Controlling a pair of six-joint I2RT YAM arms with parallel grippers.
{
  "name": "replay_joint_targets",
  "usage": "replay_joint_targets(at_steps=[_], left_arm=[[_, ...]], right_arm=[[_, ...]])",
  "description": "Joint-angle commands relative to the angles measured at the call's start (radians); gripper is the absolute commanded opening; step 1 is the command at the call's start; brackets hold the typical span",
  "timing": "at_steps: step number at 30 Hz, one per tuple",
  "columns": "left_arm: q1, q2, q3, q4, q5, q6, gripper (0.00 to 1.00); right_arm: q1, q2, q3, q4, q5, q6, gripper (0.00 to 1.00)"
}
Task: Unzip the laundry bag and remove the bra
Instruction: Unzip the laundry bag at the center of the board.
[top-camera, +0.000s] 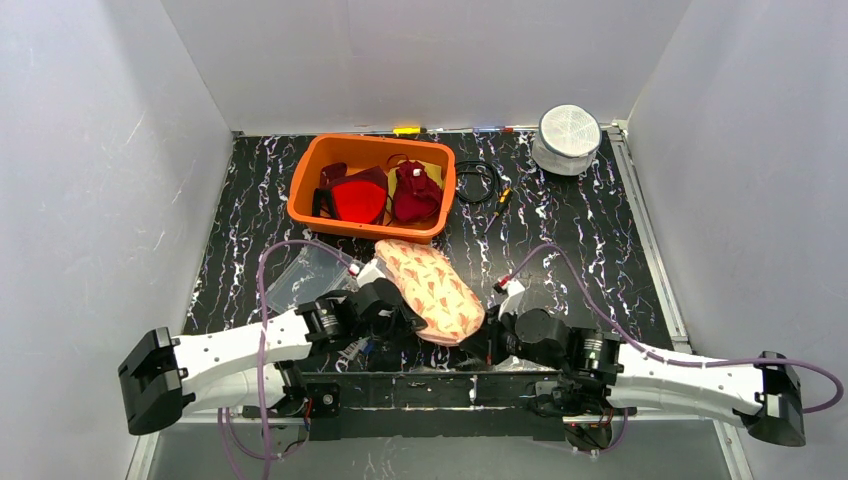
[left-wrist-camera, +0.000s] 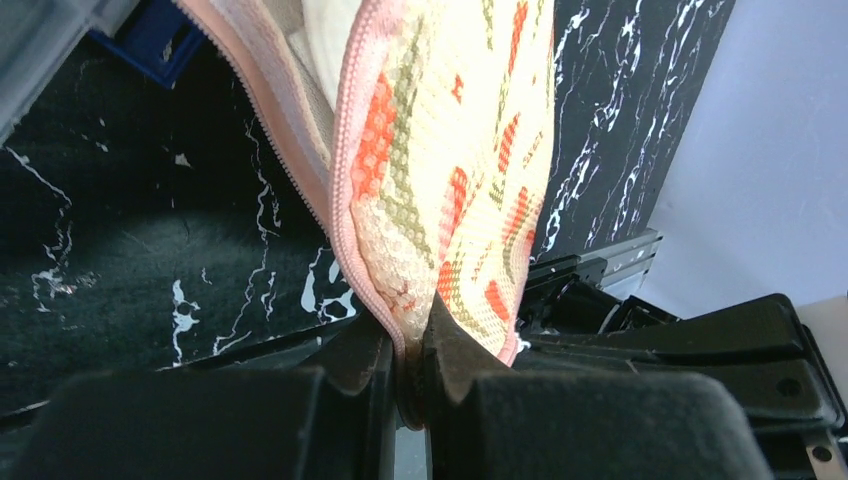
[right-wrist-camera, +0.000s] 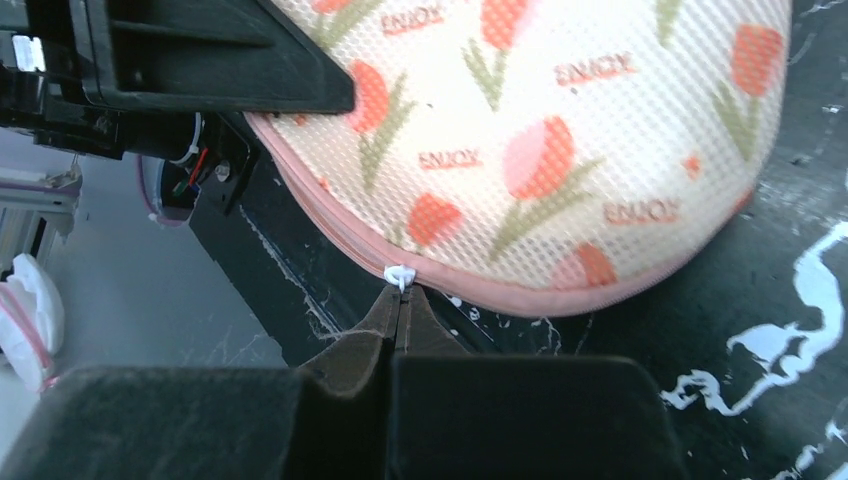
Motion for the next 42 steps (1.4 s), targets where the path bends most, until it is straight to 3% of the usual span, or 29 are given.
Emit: replay_joint_targets(at_steps=[1, 7, 15, 17, 20, 22, 25, 28, 34, 42], left_arm=[[0.045, -0.027, 0.028, -0.039, -0.003, 0.163, 0.0], [0.172, 0.057, 0.054, 0.043, 0.261, 0.355, 0.0], [0.237, 0.165, 0.075, 0.09, 0.43, 0.479, 0.0], [0.237, 0.173, 0.072, 0.093, 0.44, 0.475, 0.11], [0.237, 0.159, 0.044, 0.094, 0.448, 0.442, 0.47], [0.236, 0.122, 0.011, 0.086, 0.447, 0.4, 0.66], [0.233, 0.022, -0.056, 0.061, 0.433, 0.32, 0.79], [0.216, -0.114, -0.111, 0.007, 0.404, 0.239, 0.84], [0.119, -0.261, -0.133, -0.163, 0.301, 0.112, 0.86], [-0.062, -0.227, -0.119, -0.147, 0.201, -0.035, 0.89]], right_arm=[[0.002, -0.086, 0.022, -0.136, 0.1, 0.016, 0.01], [0.003, -0.126, 0.001, -0.228, 0.189, 0.063, 0.01], [0.003, -0.115, -0.045, -0.115, 0.11, 0.043, 0.01], [0.003, -0.083, -0.037, -0.081, 0.082, 0.029, 0.01], [0.002, -0.029, -0.024, -0.03, 0.053, 0.018, 0.01], [0.003, -0.002, -0.019, 0.016, 0.038, 0.017, 0.01], [0.003, 0.035, -0.013, 0.071, 0.016, 0.018, 0.01], [0.003, 0.078, -0.001, 0.131, -0.009, 0.013, 0.01], [0.007, 0.173, 0.021, 0.219, -0.052, 0.003, 0.01], [0.038, 0.279, 0.055, 0.316, -0.078, -0.013, 0.01]])
